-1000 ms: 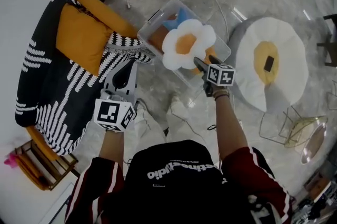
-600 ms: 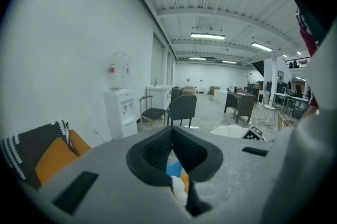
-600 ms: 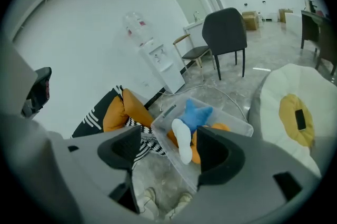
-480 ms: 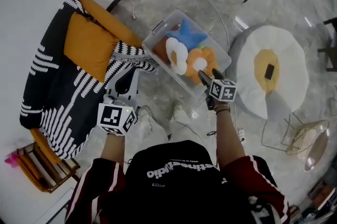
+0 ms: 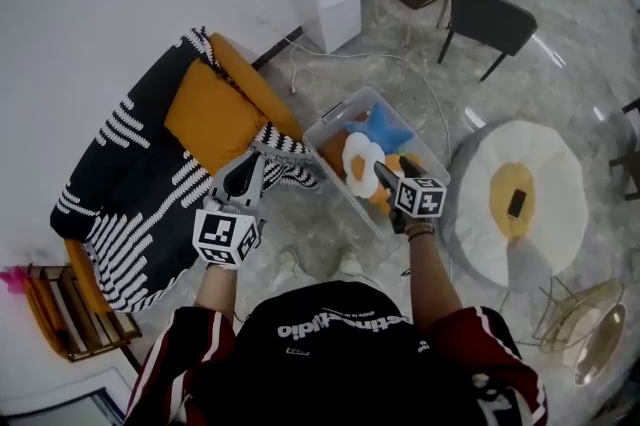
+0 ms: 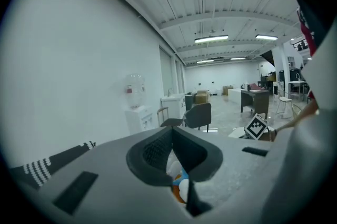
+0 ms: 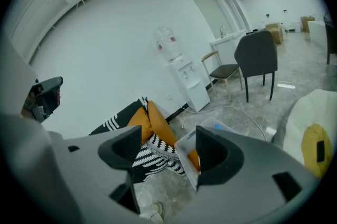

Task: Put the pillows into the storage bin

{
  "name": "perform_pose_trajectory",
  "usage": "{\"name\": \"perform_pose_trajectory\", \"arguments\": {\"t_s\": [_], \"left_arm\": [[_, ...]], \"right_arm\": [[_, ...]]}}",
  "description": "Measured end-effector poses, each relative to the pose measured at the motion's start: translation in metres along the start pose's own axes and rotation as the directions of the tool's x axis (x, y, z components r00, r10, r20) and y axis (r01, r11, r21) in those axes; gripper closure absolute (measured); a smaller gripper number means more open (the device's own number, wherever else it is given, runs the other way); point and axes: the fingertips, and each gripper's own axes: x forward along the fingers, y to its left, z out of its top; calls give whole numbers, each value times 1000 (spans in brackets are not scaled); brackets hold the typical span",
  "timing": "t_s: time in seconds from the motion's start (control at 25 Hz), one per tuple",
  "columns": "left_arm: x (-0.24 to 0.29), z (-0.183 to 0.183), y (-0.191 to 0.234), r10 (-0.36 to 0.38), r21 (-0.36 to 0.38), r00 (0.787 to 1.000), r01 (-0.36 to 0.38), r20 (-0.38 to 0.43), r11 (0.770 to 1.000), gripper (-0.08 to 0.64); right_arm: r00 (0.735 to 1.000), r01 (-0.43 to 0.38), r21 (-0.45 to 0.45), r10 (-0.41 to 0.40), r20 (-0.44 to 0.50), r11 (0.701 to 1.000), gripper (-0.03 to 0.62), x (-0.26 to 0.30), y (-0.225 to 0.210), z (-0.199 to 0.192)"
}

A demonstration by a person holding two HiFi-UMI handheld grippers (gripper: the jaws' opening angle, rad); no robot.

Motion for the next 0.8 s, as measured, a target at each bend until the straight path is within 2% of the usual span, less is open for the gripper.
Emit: {"name": "perform_pose_trajectory", "arguments": {"t_s": [0.24,0.44,0.8], "left_arm": [[-37,13,20,96,2,995,-96,41,995,555],[-74,14,46,199,-18,978,-198,63,980,555],[-134,-3,117,328,-77,942,-322,71,944,555]], "right_arm": [[994,-98,-88,103,46,991,270,3,51,46],[982,-177,-154,186,44,972,270,15,98,68],[955,-298,-200,290,-68,933,270,66,200,54]]}}
